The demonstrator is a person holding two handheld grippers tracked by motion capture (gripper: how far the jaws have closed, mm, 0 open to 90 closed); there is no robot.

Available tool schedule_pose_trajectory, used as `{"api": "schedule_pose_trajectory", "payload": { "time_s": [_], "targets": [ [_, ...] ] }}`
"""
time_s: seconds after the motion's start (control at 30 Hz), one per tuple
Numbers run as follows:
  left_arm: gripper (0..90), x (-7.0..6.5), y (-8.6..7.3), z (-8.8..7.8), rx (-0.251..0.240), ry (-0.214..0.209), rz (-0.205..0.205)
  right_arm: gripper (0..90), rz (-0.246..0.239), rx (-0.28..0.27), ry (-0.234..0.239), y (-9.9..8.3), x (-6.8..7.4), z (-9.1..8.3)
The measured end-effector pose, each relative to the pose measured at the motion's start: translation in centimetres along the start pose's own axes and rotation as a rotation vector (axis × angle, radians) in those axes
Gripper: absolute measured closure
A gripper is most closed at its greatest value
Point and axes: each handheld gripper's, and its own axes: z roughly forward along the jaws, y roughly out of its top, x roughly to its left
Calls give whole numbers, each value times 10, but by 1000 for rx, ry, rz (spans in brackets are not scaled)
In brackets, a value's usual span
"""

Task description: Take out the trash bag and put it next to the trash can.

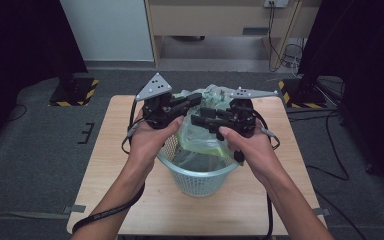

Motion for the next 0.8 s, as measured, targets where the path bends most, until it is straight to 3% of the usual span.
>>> {"api": "schedule_pose_trajectory", "payload": {
  "time_s": [0.07, 0.17, 0.23, 0.37, 0.6, 0.8],
  "targets": [
    [900, -2, 1, 0, -1, -4, 4, 471, -10, 13, -24, 0, 1, 3],
    [900, -6, 1, -1, -5, -13, 11, 599, -16, 25, -68, 0, 2, 5],
    [899, -8, 1, -3, -3, -16, 18, 736, -13, 27, -74, 1, 0, 5],
    [899, -9, -1, -6, 1, -17, 26, 882, 5, 22, -79, 3, -3, 2],
    [800, -8, -5, -12, -2, 2, 38, 900, 15, 10, -75, 4, -7, -2],
    [552, -5, -12, -15, 18, 24, 39, 900, 18, 1, -57, 5, -8, -2]
  ]
}}
